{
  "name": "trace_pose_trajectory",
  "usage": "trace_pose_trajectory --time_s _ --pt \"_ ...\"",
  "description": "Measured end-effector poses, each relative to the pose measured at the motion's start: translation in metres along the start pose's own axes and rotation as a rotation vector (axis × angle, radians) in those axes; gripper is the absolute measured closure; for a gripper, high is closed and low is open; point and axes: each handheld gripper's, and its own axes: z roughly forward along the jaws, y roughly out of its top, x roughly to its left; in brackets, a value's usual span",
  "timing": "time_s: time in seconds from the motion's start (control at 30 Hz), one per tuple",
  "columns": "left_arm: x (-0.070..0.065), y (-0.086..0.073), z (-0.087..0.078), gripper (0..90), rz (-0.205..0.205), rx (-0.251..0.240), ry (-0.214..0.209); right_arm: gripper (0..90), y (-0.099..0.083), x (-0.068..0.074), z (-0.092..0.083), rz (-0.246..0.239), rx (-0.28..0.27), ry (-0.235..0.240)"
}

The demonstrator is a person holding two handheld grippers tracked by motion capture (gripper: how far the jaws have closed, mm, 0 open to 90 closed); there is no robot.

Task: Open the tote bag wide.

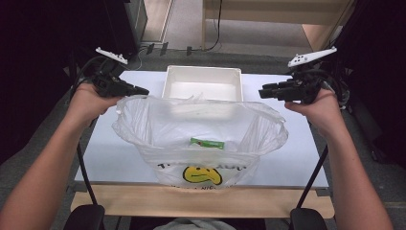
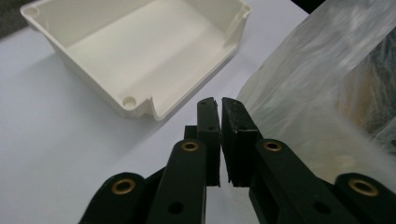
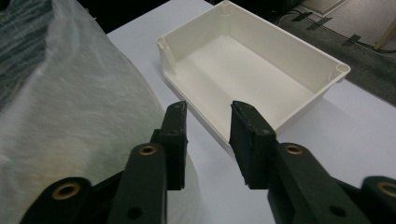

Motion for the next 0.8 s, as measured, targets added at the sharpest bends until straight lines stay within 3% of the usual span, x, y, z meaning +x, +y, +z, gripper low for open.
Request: trace_pose_trajectory --time_s 0.13,0.27,0.37,0.53,0.6,0.8 --pt "-0.014 0.016 -0.02 89.0 0.033 -0.04 0.009 89.4 0.019 0.013 -0.012 0.008 -0.023 0.02" --pt "-0.039 0.032 -0.031 89.5 0.09 -0.048 0.006 90.0 0.037 0.033 -0.019 0.001 -0.015 0.029" --pt "-0.057 0.041 -0.035 89.9 0.114 -0.054 -0.011 90.0 0.05 0.054 -0.021 -0.037 -0.029 0.039" --pt "-0.086 0.05 -0.031 89.9 0.153 -0.044 -0.032 90.0 0.066 0.09 -0.02 -0.094 -0.04 0.081" --pt "-0.096 0.052 -0.028 89.8 0.163 -0.039 -0.043 90.0 0.068 0.094 -0.019 -0.102 -0.034 0.084" --pt "-0.119 0.058 -0.014 89.8 0.192 -0.012 -0.081 90.0 0.078 0.125 -0.007 -0.168 -0.012 0.108"
